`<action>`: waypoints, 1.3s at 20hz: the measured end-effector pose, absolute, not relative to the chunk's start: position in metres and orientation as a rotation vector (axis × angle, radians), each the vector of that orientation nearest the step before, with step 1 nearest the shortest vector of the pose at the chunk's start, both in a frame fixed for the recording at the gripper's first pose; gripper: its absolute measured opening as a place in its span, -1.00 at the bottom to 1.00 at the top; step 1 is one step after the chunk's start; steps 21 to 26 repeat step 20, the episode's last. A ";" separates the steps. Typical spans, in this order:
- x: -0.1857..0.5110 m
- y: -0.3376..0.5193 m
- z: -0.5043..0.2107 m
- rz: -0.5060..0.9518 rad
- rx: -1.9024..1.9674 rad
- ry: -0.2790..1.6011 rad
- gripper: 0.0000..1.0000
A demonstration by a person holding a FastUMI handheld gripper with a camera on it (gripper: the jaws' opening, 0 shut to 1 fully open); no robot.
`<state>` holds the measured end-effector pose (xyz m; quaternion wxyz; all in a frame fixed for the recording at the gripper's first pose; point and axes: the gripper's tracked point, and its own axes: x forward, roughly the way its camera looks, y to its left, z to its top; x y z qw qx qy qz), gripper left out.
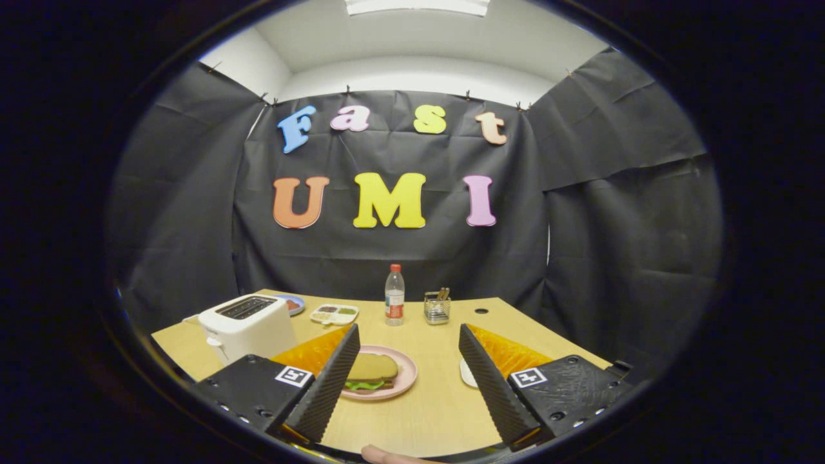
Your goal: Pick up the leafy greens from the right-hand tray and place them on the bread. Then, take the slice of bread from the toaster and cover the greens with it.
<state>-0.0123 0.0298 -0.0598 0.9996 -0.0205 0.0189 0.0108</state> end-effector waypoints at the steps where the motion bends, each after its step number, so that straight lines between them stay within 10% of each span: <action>1: -0.012 0.031 -0.059 0.015 -0.043 0.033 0.91; 26: 0.003 0.080 -0.013 -0.047 -0.023 0.027 0.91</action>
